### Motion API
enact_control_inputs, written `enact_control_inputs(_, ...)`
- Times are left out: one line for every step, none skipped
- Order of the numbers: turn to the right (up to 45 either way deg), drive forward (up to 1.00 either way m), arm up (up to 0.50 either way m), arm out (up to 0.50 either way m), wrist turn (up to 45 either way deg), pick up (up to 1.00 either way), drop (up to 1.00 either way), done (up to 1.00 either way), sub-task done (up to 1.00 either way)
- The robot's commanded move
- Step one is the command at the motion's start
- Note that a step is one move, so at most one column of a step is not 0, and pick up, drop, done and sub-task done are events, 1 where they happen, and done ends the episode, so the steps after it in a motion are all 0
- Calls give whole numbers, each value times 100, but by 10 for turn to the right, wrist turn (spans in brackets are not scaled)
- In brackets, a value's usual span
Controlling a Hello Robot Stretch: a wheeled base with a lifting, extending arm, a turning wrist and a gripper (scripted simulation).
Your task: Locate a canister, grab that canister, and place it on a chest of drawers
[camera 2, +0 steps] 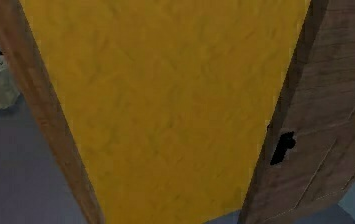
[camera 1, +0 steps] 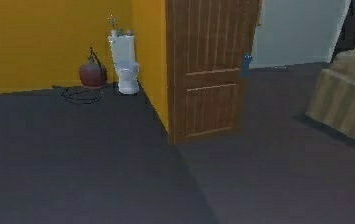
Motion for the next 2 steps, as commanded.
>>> enact_control_inputs(0, 35, 0, 0, 0, 0, 0, 0, 0)
enact_control_inputs(360, 0, 0, 0, 0, 0, 0, 0, 0)
